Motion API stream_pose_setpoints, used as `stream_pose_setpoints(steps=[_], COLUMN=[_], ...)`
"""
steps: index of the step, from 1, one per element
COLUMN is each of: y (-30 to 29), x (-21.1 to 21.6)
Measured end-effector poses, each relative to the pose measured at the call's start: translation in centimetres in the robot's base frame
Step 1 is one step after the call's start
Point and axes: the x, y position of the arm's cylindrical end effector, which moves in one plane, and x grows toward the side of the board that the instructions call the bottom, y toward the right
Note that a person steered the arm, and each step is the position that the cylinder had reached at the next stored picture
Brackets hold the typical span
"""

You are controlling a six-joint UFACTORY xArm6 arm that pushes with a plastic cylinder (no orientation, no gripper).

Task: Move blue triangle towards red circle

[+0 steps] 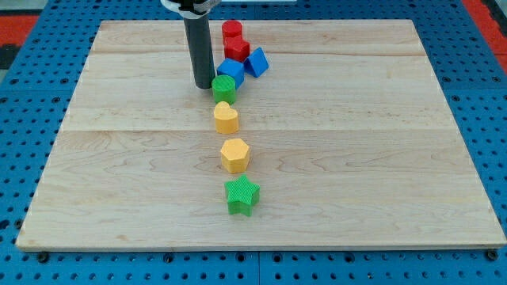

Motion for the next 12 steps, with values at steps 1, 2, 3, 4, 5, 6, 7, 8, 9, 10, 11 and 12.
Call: stream_pose_setpoints(steps=[1,2,3,4,5,6,7,8,9,10,11,12], y=[0.5,-0.5,-1.2,-0.4,1.8,3.6,2.7,2.4,3.0,6.2,7.3,8.0], x=[0.6,0.6,-1.1,-1.6,-1.8,-1.8,-1.8,-2.4,-2.5,-2.5,-2.8,-3.4])
